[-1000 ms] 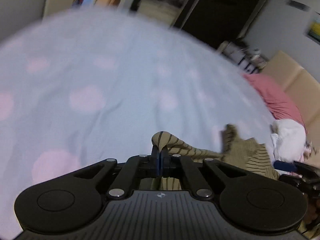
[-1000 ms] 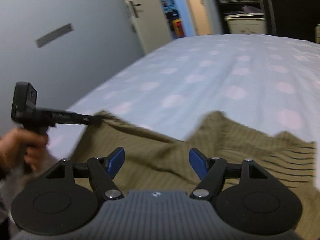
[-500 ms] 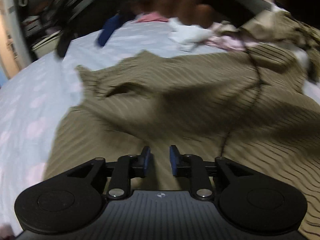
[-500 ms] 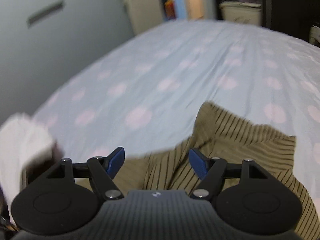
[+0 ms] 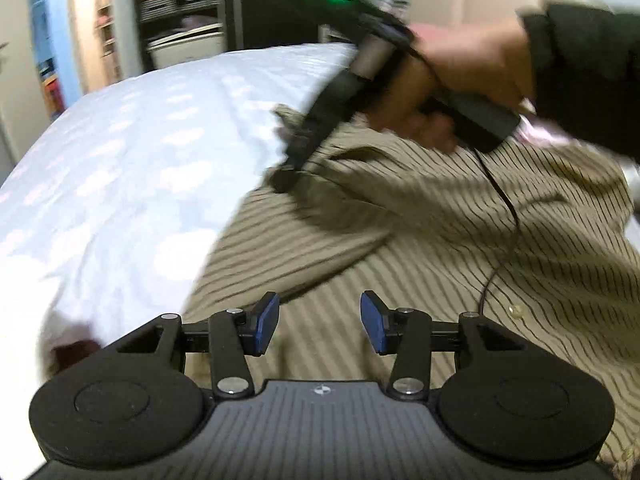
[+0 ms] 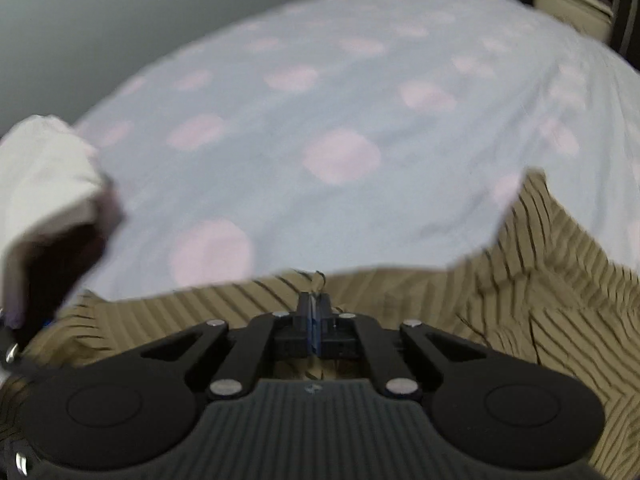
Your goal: Fold clothes
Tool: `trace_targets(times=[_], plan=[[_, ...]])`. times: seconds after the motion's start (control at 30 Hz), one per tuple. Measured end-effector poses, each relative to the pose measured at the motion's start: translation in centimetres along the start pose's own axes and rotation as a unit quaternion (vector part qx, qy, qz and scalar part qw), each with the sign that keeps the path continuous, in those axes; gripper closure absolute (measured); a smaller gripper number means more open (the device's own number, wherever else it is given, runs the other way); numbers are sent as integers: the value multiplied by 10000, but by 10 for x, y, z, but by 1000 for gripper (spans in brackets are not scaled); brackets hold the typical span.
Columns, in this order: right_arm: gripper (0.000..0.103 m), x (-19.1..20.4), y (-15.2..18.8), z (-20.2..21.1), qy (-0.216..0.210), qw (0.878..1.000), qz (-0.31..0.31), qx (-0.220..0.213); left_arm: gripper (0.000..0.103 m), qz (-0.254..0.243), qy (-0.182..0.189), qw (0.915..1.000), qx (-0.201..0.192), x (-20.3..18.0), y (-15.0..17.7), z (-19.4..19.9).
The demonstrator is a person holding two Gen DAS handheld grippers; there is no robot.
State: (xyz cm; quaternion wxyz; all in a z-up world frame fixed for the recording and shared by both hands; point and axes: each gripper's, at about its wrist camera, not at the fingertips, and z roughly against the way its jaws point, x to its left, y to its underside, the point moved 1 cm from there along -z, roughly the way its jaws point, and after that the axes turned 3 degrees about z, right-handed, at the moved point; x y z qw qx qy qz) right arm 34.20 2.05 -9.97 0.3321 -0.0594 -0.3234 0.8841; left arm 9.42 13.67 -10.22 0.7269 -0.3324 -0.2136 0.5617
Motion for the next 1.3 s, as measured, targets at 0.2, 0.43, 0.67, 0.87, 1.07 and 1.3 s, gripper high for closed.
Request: trace_targets(times=[0.2, 0.43, 0.67, 0.87, 1.07, 1.3], plan=[[100, 39, -8, 114, -752, 9837, 740, -1459, 60, 903, -306, 9953, -185, 46, 5, 20], [100, 68, 39, 173, -1043, 9662, 2012, -1232, 59, 1227, -242, 9916, -326, 60, 3, 35], [95, 56, 107, 145, -530, 9768, 2035, 400, 58, 1435, -101, 9886, -440, 67, 0, 47], [56, 54, 132, 145, -405, 9811, 1777, 646, 48, 884, 711, 9930, -319, 44, -1, 24], [35, 70, 116, 150, -242, 9859, 1658, -18, 48, -625, 345, 9974, 125, 17, -4, -13], [35, 100, 122, 111, 14, 9851, 1709, 187, 47, -155, 626, 9965, 531, 42, -15, -39]])
